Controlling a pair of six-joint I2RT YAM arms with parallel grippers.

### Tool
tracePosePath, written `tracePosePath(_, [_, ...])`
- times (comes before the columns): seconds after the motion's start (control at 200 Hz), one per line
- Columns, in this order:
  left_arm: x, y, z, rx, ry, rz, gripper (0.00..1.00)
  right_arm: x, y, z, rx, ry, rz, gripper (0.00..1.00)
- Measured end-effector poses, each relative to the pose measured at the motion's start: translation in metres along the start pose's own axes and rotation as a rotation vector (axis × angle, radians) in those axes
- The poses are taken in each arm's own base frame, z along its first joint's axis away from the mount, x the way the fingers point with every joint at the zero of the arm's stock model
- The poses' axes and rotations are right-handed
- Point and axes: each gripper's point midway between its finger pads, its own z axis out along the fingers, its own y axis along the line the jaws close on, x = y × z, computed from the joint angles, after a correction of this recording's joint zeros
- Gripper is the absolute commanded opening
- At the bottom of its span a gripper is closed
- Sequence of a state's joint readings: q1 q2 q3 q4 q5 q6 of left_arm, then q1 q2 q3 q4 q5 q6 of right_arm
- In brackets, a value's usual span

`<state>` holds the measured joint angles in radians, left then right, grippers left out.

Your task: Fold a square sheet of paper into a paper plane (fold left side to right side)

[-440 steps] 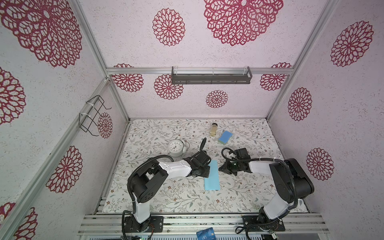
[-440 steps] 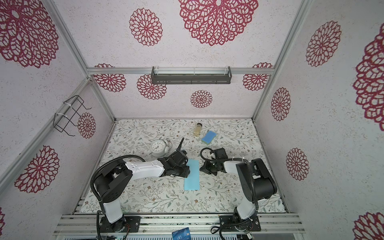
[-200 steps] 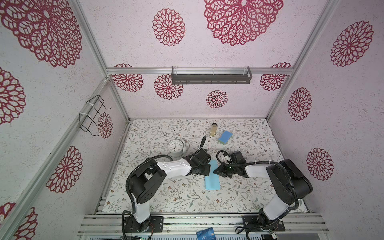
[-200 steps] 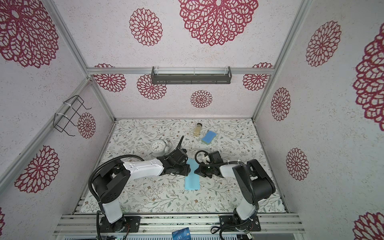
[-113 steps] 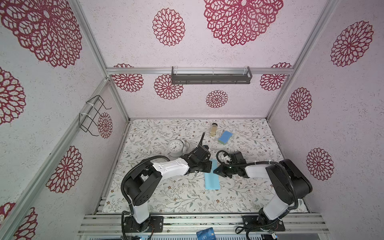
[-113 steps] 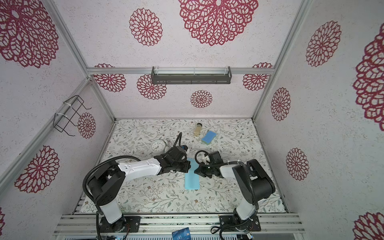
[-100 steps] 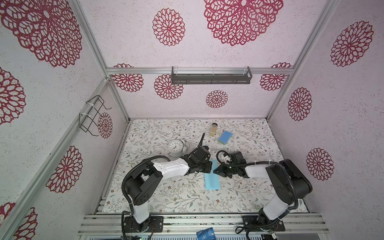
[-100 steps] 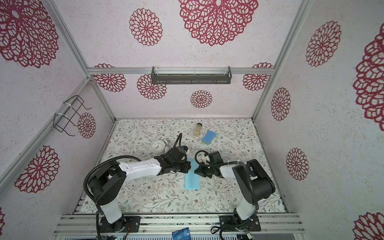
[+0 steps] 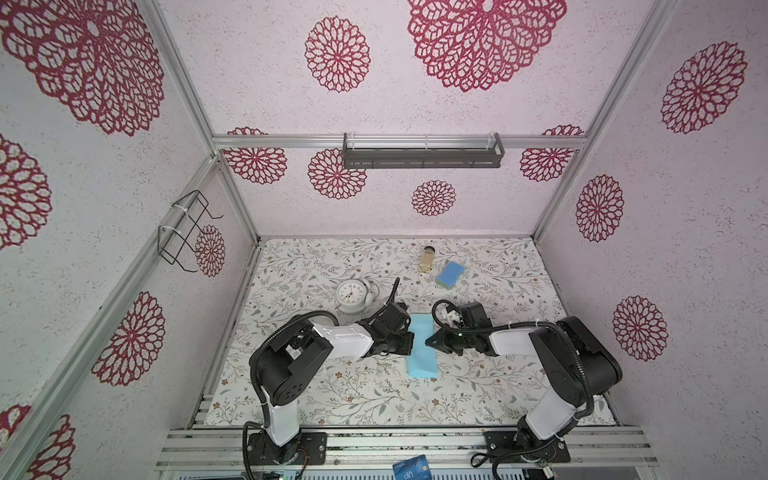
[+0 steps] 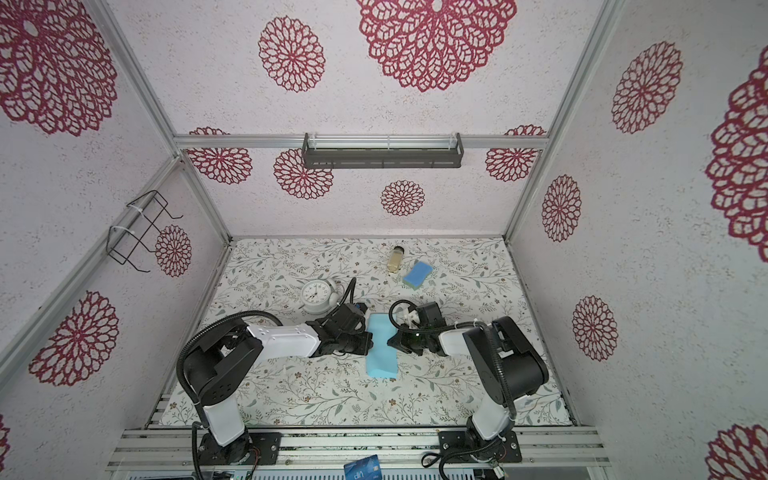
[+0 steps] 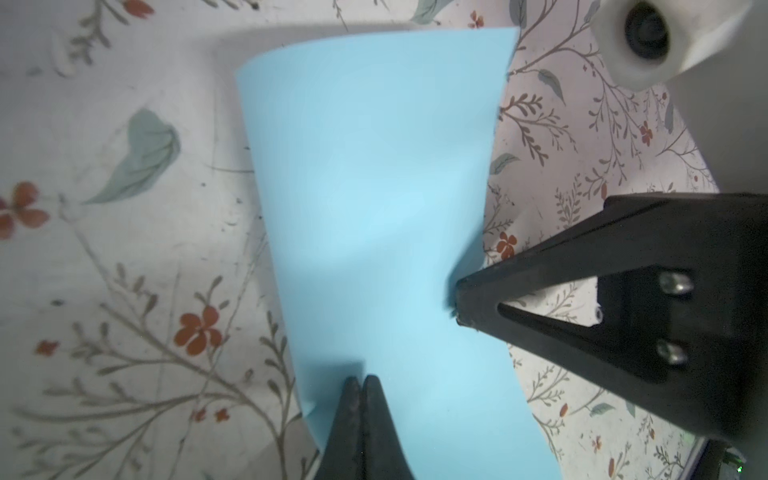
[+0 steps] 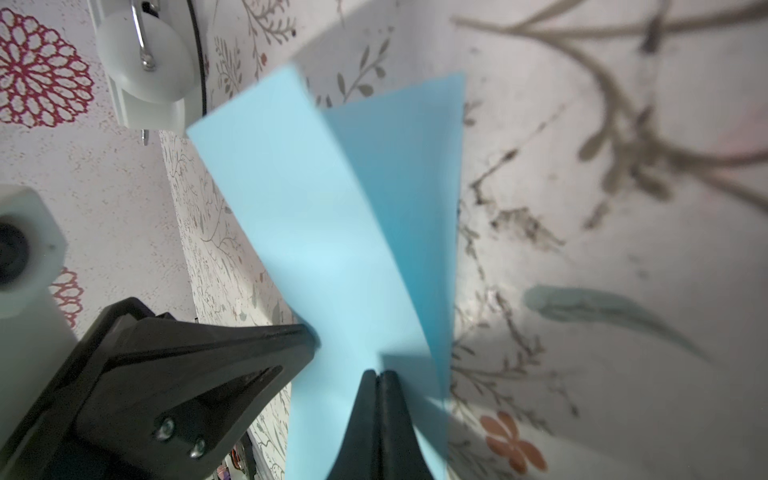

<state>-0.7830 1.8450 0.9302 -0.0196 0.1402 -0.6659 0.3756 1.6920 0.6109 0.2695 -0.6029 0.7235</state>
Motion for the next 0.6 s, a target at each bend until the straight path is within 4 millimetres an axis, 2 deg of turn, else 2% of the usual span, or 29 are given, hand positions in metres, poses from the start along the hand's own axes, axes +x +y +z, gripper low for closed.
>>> tracePosePath(0.165, [-0.005,0.004,-0.01,-0.009,-0.021,-0.005,0.0,0.0,0.0,0.0,-0.003,0.002,-0.002,0.0])
tracePosePath(0.345, [-0.033,-0.015,-0.018,0.029,-0.075,0.024,0.0,0.0,0.0,0.001,-0.004,0.002,-0.003,0.0])
tracePosePath(0.46, [-0.05,-0.026,-0.012,0.045,-0.1,0.048,0.0,0.0,0.0,0.001,-0.004,0.002,-0.012,0.0])
tracePosePath(0.6, [-0.046,-0.016,0.002,0.021,-0.073,0.051,0.0,0.001,0.0,0.001,-0.006,0.004,-0.018,0.0])
